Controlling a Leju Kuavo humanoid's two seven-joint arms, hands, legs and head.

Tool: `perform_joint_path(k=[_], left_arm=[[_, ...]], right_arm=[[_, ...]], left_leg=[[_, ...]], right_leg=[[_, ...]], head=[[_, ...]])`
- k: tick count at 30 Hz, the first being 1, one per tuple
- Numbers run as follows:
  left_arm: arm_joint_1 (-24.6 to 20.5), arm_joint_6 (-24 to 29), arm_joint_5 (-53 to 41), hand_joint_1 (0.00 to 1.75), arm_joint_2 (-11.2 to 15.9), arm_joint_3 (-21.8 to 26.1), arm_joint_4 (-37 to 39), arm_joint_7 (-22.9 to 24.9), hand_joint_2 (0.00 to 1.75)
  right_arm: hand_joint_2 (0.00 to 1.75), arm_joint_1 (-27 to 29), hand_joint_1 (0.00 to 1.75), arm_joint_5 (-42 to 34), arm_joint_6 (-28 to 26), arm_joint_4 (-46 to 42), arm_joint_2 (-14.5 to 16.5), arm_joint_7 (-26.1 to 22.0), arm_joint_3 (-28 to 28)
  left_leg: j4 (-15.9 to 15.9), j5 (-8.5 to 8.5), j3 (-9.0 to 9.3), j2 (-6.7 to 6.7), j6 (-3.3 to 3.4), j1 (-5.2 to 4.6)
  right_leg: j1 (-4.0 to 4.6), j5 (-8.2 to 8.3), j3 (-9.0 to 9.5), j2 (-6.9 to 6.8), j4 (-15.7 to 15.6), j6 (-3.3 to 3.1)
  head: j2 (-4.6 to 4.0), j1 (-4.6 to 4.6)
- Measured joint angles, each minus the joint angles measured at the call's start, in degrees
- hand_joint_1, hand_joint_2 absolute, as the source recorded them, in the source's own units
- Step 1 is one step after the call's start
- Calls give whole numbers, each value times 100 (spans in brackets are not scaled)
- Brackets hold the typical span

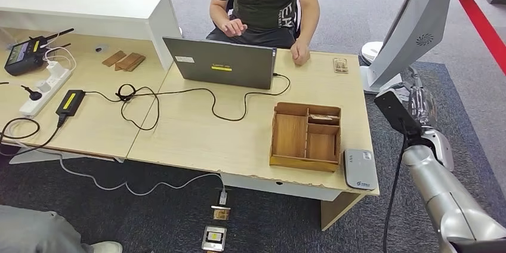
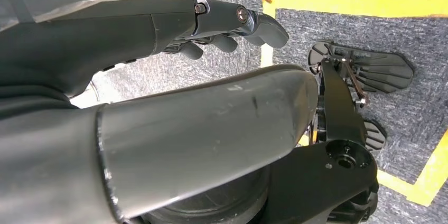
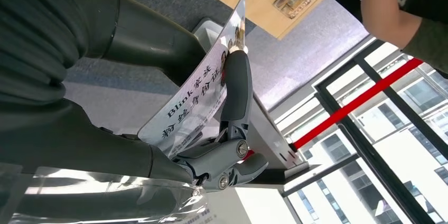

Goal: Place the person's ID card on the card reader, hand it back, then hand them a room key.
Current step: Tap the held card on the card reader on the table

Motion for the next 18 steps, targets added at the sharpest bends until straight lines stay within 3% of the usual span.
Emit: perform_joint_path(k=[12, 18], left_arm=[[-2, 9, 31, 0, 0, 0, 0, 26, 0], [2, 28, 101, 0, 0, 0, 0, 101, 0]], right_arm=[[175, 62, 175, 30, 15, -2, -167, 91, 146], [175, 449, 175, -255, 199, 4, -314, 331, 173]], left_leg=[[0, 0, -1, -1, 0, 0], [0, -1, -1, -2, 1, 1]], right_leg=[[0, 0, -1, 0, -1, 0], [1, 0, 2, -1, -6, 0]], head=[[0, 0], [0, 1]])
